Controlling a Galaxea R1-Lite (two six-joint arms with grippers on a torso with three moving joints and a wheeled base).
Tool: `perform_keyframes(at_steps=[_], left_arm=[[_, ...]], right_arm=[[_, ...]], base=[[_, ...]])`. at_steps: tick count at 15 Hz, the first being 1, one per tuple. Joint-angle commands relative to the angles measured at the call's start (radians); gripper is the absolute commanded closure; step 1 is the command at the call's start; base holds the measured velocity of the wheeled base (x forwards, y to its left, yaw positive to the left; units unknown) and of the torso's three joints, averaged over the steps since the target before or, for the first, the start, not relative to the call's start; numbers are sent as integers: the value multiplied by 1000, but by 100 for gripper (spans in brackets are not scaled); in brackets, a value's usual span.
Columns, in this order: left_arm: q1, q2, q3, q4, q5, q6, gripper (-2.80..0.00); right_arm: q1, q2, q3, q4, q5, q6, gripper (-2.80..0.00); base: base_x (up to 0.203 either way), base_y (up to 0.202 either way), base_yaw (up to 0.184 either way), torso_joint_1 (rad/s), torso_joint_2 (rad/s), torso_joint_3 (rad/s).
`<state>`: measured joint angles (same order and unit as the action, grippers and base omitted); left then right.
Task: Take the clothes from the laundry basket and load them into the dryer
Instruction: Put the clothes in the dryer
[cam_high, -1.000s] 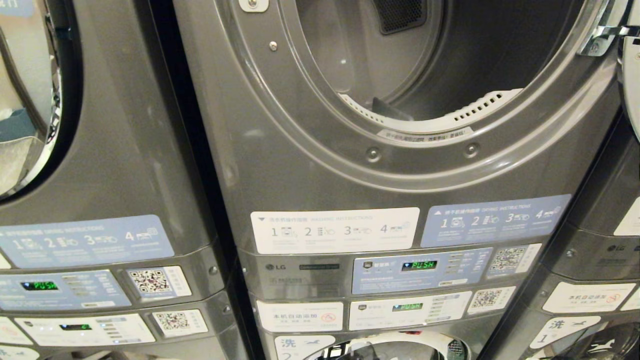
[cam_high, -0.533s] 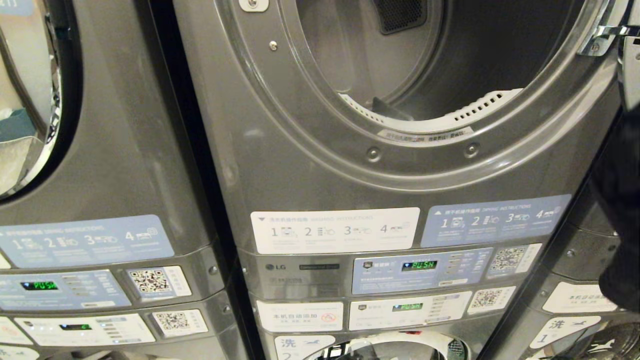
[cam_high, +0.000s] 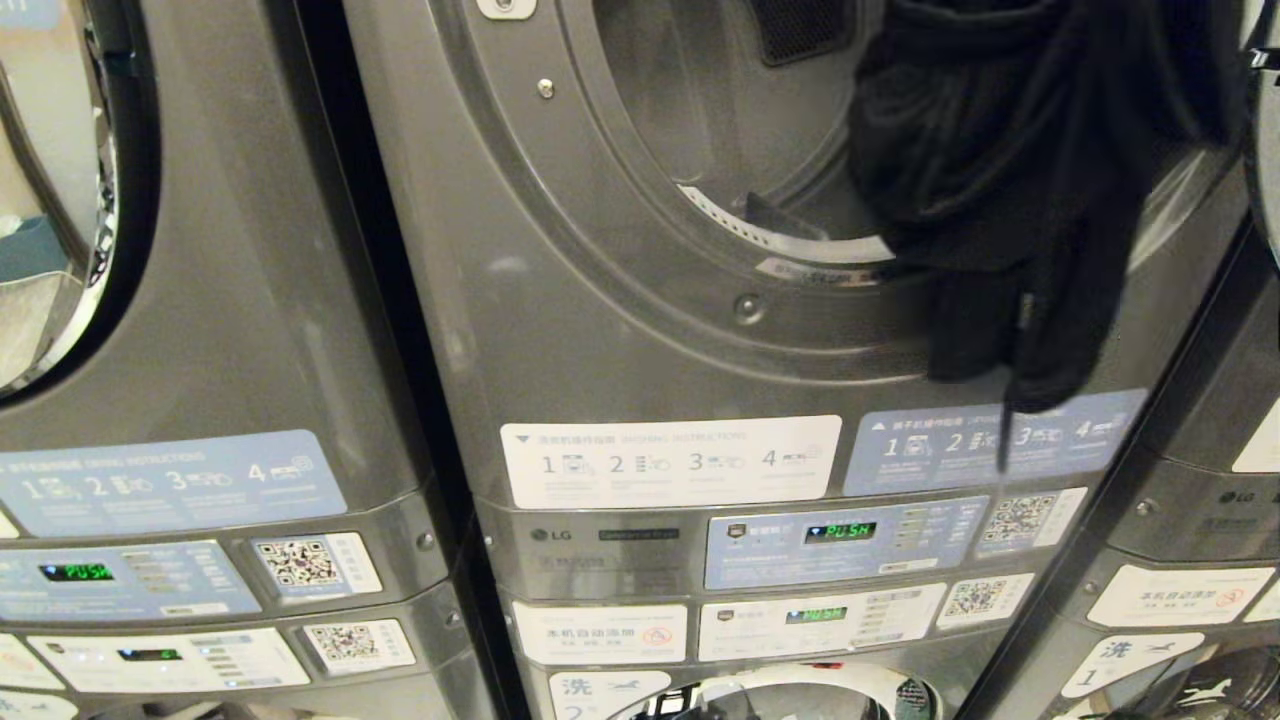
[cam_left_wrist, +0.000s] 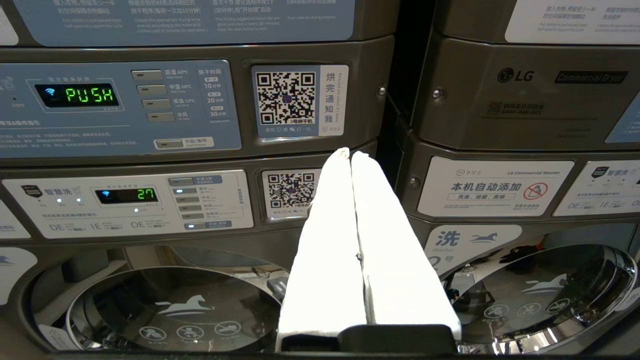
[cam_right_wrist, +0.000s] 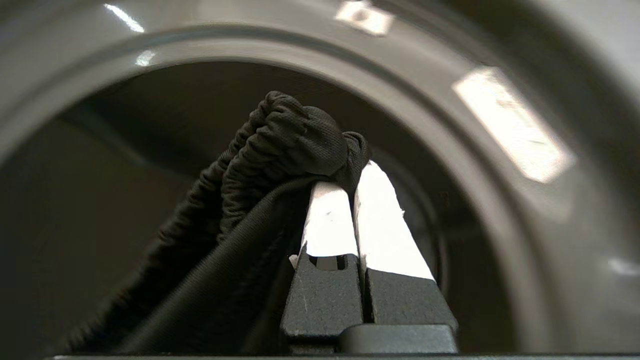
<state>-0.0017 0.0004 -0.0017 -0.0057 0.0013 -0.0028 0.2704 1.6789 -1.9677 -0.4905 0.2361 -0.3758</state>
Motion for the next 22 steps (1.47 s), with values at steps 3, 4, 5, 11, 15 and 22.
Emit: perform_keyframes(at_steps=[3, 4, 5, 11, 15, 22], left_arm=[[0, 0, 0, 0, 0, 0, 0], [0, 0, 0, 0, 0, 0, 0], [0, 0, 0, 0, 0, 0, 0], [0, 0, 0, 0, 0, 0, 0], [0, 0, 0, 0, 0, 0, 0], [0, 0, 0, 0, 0, 0, 0]], right_arm=[[32, 202, 0, -298, -51, -87, 0], [32, 233, 0, -368, -99, -97, 0], [32, 258, 0, -422, -161, -103, 0], [34, 418, 0, -527, -406, -45, 0], [42, 409, 0, -366, -410, -32, 0], [158, 392, -1, -232, -446, -72, 0]], base=[[0, 0, 0, 0, 0, 0], [0, 0, 0, 0, 0, 0], [0, 0, 0, 0, 0, 0], [0, 0, 0, 0, 0, 0], [0, 0, 0, 0, 0, 0], [0, 0, 0, 0, 0, 0]])
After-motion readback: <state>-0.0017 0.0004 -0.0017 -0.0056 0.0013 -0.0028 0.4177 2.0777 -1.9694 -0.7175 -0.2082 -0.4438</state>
